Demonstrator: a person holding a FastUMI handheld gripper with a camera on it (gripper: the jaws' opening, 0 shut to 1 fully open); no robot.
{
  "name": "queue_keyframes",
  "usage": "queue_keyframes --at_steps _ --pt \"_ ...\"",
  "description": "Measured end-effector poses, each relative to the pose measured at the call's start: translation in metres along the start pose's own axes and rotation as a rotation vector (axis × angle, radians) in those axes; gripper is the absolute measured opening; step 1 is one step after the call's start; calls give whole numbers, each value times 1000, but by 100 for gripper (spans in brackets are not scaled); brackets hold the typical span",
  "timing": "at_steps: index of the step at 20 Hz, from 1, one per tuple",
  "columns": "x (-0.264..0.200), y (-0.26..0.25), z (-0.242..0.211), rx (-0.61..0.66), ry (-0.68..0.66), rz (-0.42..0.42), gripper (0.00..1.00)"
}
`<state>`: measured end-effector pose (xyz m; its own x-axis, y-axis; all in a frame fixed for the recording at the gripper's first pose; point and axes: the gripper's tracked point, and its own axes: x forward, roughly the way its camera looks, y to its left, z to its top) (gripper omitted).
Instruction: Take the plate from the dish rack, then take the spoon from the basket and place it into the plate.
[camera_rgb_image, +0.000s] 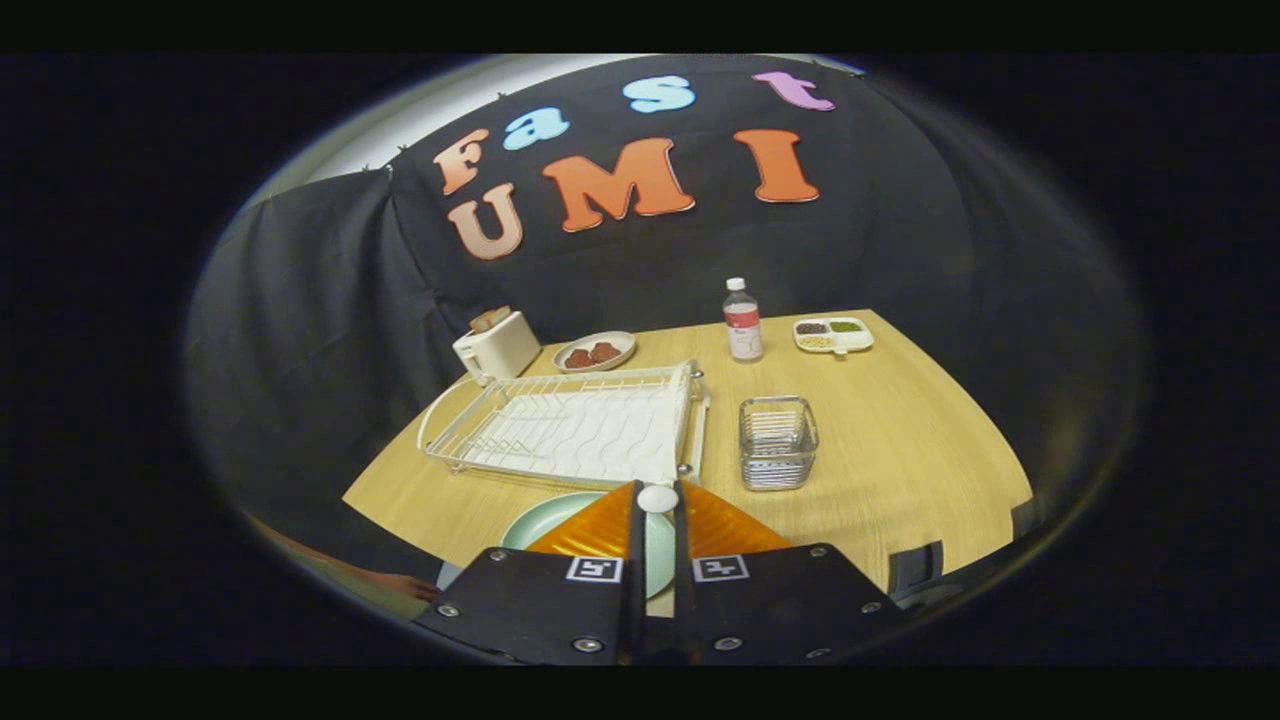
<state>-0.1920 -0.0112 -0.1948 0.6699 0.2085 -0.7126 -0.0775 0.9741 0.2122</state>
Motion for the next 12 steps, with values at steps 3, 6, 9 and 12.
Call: queue_keyframes --at_steps 3,6,9,12 --pt "5 15 -14 -16 39 46 11" --pt "17 28 -27 -36 70 76 11" --pt "29 45 -35 -55 89 119 11" --pt "40 61 -44 -77 109 158 11"
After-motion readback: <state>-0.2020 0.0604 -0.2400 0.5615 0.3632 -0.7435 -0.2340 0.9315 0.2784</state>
